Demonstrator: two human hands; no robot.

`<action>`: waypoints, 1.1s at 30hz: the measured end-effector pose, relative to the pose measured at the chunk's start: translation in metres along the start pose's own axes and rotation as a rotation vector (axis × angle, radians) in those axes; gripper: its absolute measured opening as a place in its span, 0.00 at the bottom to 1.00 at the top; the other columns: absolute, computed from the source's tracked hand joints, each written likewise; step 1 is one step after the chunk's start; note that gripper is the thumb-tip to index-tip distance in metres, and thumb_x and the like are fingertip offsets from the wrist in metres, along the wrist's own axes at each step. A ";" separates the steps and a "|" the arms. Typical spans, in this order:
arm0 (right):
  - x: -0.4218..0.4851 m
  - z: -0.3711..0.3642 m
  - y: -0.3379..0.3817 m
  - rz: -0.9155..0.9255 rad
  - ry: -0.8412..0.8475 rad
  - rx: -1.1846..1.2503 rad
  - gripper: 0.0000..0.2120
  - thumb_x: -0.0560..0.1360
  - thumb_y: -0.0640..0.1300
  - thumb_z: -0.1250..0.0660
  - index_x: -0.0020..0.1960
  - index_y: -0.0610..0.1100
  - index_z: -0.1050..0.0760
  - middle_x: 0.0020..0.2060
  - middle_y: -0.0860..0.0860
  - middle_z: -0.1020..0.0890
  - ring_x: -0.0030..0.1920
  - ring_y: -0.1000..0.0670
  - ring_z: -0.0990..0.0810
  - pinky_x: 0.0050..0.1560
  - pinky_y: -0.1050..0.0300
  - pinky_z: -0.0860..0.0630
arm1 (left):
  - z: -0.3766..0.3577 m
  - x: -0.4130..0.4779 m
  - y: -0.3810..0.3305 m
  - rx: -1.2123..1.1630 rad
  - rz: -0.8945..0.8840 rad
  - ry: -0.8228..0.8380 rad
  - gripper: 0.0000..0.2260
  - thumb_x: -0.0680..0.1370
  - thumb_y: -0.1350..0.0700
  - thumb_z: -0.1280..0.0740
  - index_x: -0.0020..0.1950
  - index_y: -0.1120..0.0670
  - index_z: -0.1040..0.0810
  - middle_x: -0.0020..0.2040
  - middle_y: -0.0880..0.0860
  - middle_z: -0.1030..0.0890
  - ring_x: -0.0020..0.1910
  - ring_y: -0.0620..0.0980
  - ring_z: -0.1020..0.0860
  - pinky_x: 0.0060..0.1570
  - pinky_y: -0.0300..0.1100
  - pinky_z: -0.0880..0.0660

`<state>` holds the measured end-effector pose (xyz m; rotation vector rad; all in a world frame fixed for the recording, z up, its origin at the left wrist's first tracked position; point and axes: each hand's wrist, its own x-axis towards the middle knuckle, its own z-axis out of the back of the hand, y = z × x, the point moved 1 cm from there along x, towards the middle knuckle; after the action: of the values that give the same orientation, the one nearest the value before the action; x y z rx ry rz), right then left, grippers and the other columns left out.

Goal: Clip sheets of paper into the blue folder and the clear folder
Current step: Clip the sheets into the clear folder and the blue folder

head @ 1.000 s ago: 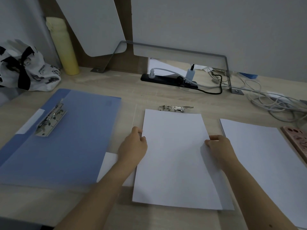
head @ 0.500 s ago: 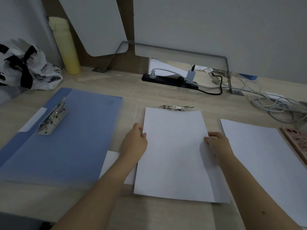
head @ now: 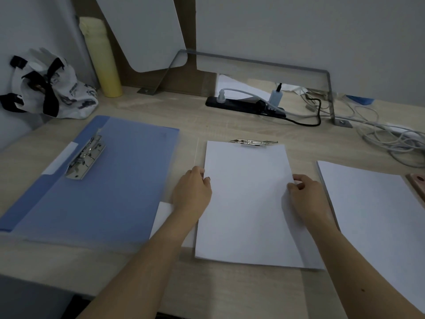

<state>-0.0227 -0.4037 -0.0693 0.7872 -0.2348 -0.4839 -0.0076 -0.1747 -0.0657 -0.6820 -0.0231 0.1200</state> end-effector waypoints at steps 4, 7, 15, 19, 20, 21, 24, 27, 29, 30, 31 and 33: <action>0.002 -0.002 -0.002 0.032 -0.014 -0.036 0.14 0.76 0.37 0.41 0.60 0.39 0.24 0.48 0.40 0.18 0.40 0.46 0.26 0.41 0.59 0.35 | 0.001 0.003 0.001 -0.002 0.005 0.010 0.13 0.80 0.54 0.43 0.63 0.56 0.29 0.58 0.53 0.21 0.53 0.53 0.23 0.48 0.45 0.28; 0.004 -0.004 -0.006 0.050 -0.032 -0.068 0.14 0.76 0.38 0.41 0.60 0.39 0.25 0.48 0.39 0.18 0.40 0.46 0.27 0.42 0.59 0.35 | 0.000 0.002 0.000 0.020 -0.011 0.003 0.12 0.80 0.55 0.43 0.62 0.56 0.29 0.56 0.53 0.21 0.52 0.53 0.23 0.46 0.45 0.28; 0.010 -0.011 -0.016 0.062 -0.061 -0.117 0.16 0.77 0.40 0.41 0.64 0.43 0.27 0.51 0.36 0.21 0.47 0.39 0.23 0.49 0.55 0.31 | -0.003 0.003 0.001 0.054 -0.035 0.002 0.13 0.80 0.55 0.42 0.62 0.57 0.29 0.58 0.54 0.23 0.53 0.53 0.24 0.45 0.44 0.29; 0.003 -0.013 -0.014 0.158 -0.095 -0.153 0.17 0.77 0.38 0.42 0.63 0.44 0.26 0.50 0.35 0.25 0.48 0.38 0.26 0.49 0.54 0.31 | -0.005 0.001 0.001 0.112 -0.058 -0.019 0.13 0.80 0.56 0.43 0.63 0.57 0.31 0.59 0.55 0.25 0.54 0.53 0.25 0.46 0.44 0.28; 0.001 -0.014 -0.014 0.188 -0.103 -0.179 0.16 0.77 0.38 0.43 0.63 0.44 0.25 0.51 0.35 0.27 0.50 0.38 0.27 0.52 0.52 0.30 | -0.006 0.001 0.000 0.131 -0.063 -0.021 0.13 0.80 0.56 0.44 0.63 0.57 0.31 0.60 0.56 0.26 0.55 0.53 0.25 0.46 0.44 0.28; -0.002 -0.015 -0.013 0.215 -0.112 -0.215 0.16 0.77 0.38 0.43 0.62 0.44 0.24 0.52 0.35 0.28 0.52 0.37 0.29 0.54 0.50 0.31 | -0.008 0.000 -0.001 0.149 -0.064 -0.020 0.13 0.80 0.56 0.44 0.63 0.58 0.32 0.60 0.56 0.27 0.55 0.53 0.26 0.46 0.43 0.29; -0.005 -0.019 -0.015 0.277 -0.157 -0.327 0.16 0.78 0.37 0.44 0.63 0.42 0.25 0.51 0.35 0.29 0.52 0.37 0.31 0.54 0.48 0.32 | -0.012 -0.002 -0.002 0.216 -0.079 -0.054 0.14 0.80 0.58 0.44 0.65 0.58 0.33 0.63 0.57 0.30 0.58 0.53 0.29 0.48 0.41 0.31; -0.005 -0.021 -0.016 0.336 -0.212 -0.388 0.15 0.78 0.37 0.43 0.62 0.40 0.24 0.49 0.35 0.28 0.50 0.36 0.30 0.52 0.47 0.31 | -0.018 -0.002 -0.001 0.223 -0.261 -0.061 0.25 0.77 0.66 0.44 0.74 0.56 0.42 0.73 0.56 0.40 0.71 0.53 0.40 0.63 0.39 0.36; -0.004 -0.021 -0.017 0.354 -0.216 -0.433 0.15 0.78 0.36 0.43 0.62 0.39 0.24 0.48 0.35 0.27 0.49 0.36 0.30 0.51 0.47 0.31 | -0.022 -0.001 -0.003 0.197 -0.332 0.069 0.29 0.77 0.69 0.47 0.77 0.55 0.48 0.78 0.54 0.50 0.77 0.50 0.53 0.71 0.37 0.46; -0.003 -0.021 -0.018 0.358 -0.207 -0.457 0.15 0.78 0.36 0.43 0.62 0.39 0.25 0.48 0.35 0.27 0.49 0.36 0.30 0.50 0.47 0.31 | -0.025 0.000 -0.003 0.201 -0.350 0.120 0.27 0.79 0.67 0.49 0.77 0.56 0.50 0.79 0.53 0.53 0.78 0.48 0.56 0.72 0.36 0.51; -0.003 -0.020 -0.017 0.364 -0.194 -0.483 0.16 0.78 0.35 0.43 0.62 0.39 0.25 0.47 0.35 0.27 0.48 0.36 0.29 0.50 0.47 0.31 | -0.028 0.000 -0.002 0.216 -0.363 0.140 0.24 0.81 0.63 0.50 0.77 0.57 0.51 0.79 0.54 0.54 0.77 0.47 0.57 0.73 0.36 0.56; -0.004 -0.019 -0.015 0.396 -0.167 -0.541 0.16 0.77 0.34 0.44 0.61 0.38 0.25 0.46 0.35 0.27 0.47 0.36 0.29 0.49 0.47 0.32 | -0.034 0.000 -0.001 0.281 -0.369 0.147 0.26 0.82 0.49 0.53 0.77 0.57 0.55 0.79 0.53 0.57 0.77 0.47 0.59 0.73 0.38 0.62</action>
<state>-0.0237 -0.3992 -0.0935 0.1614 -0.3848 -0.2172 -0.0051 -0.1967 -0.0917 -0.3956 0.0095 -0.2779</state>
